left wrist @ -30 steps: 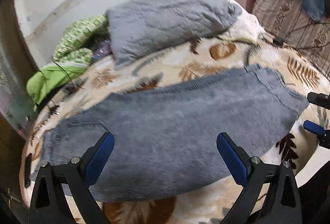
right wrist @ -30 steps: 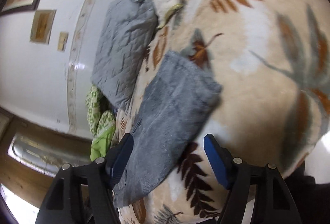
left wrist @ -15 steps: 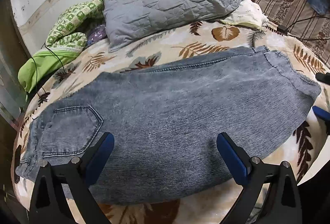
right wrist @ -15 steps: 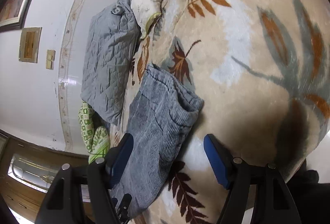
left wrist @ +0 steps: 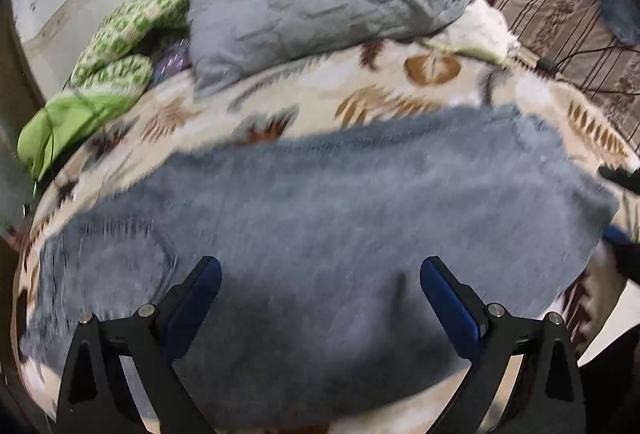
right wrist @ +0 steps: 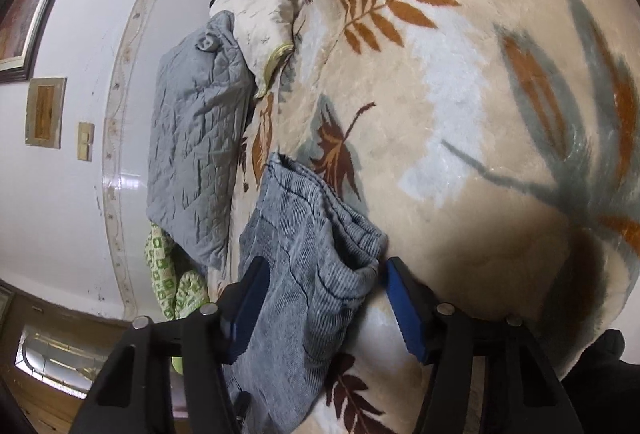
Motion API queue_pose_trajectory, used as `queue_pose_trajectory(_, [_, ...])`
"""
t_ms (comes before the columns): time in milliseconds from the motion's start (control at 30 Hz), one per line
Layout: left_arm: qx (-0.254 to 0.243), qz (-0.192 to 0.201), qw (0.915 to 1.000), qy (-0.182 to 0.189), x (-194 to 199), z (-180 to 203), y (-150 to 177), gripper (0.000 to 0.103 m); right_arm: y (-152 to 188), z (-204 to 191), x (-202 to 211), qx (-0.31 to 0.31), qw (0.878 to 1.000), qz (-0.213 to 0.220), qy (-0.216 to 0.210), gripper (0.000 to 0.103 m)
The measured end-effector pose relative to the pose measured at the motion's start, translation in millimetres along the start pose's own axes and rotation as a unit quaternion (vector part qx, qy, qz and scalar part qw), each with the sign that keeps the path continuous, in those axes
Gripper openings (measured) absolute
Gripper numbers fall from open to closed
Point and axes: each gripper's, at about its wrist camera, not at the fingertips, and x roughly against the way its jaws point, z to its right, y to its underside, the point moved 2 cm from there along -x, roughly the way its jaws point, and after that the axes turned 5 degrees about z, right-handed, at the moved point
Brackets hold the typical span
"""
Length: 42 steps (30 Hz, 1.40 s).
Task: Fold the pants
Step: 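Grasp the jeans leg hem with the right gripper and lift it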
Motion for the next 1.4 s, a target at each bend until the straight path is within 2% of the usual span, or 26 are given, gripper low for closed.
queue_pose_trajectory(133, [-0.014, 0.001, 0.9999, 0.007, -19, 13, -26, 0.1, -3, -1, -6, -0.011, 1.0, 0.007, 0.002, 0.059])
queue_pose_trajectory(267, [-0.01, -0.039, 0.9988, 0.028, -53, 22, -36, 0.1, -5, -3, -11, -0.014, 1.0, 0.01, -0.001, 0.059])
queue_pose_trajectory(333, [-0.012, -0.063, 0.9977, 0.019, -71, 26, -37, 0.1, -6, -4, -15, -0.011, 1.0, 0.011, -0.001, 0.059])
queue_pose_trajectory(500, [0.041, -0.093, 0.994, 0.04, -98, 15, -35, 0.101, -7, -16, -25, 0.013, 1.0, 0.018, 0.007, 0.059])
queue_pose_trajectory(567, [0.048, -0.099, 0.9928, 0.045, -102, 14, -37, 0.101, -6, -23, -30, 0.035, 0.999, 0.019, 0.014, 0.059])
queue_pose_trajectory(600, [0.046, -0.099, 0.9928, 0.048, -103, 14, -38, 0.101, -5, -24, -31, 0.041, 0.999, 0.018, 0.016, 0.058])
queue_pose_trajectory(633, [0.045, -0.101, 0.9926, 0.052, -103, 13, -38, 0.101, -5, -26, -32, 0.046, 0.999, 0.019, 0.017, 0.054])
queue_pose_trajectory(700, [0.051, -0.106, 0.9916, 0.055, -101, 8, -38, 0.101, -4, -27, -35, 0.052, 0.998, 0.011, 0.017, 0.029])
queue_pose_trajectory(800, [0.068, -0.112, 0.9899, 0.053, -96, -4, -39, 0.101, 1, -32, -41, 0.064, 0.998, -0.004, 0.015, 0.025])
queue_pose_trajectory(933, [0.09, -0.111, 0.9892, 0.032, -80, -30, -36, 0.101, 5, -45, -36, 0.082, 0.997, 0.005, -0.002, 0.025])
queue_pose_trajectory(1067, [0.118, -0.108, 0.9869, 0.017, -61, -60, -25, 0.101, 13, -62, -32, 0.126, 0.992, 0.017, 0.007, 0.024])
queue_pose_trajectory(1167, [0.146, -0.129, 0.9808, 0.018, -57, -79, -7, 0.101, 26, -84, -31, 0.175, 0.984, 0.017, 0.002, 0.024])
queue_pose_trajectory(1233, [0.161, -0.142, 0.9765, 0.018, -55, -89, 4, 0.101, 40, -97, -36, 0.203, 0.979, 0.003, -0.003, 0.024])
queue_pose_trajectory(1367, [0.175, -0.129, 0.976, 0.002, -40, -111, 12, 0.101, 78, -126, -47, 0.268, 0.963, -0.028, -0.009, 0.024])
queue_pose_trajectory(1400, [0.18, -0.119, 0.9764, -0.007, -34, -119, 12, 0.101, 92, -137, -48, 0.295, 0.955, -0.032, -0.009, 0.024])
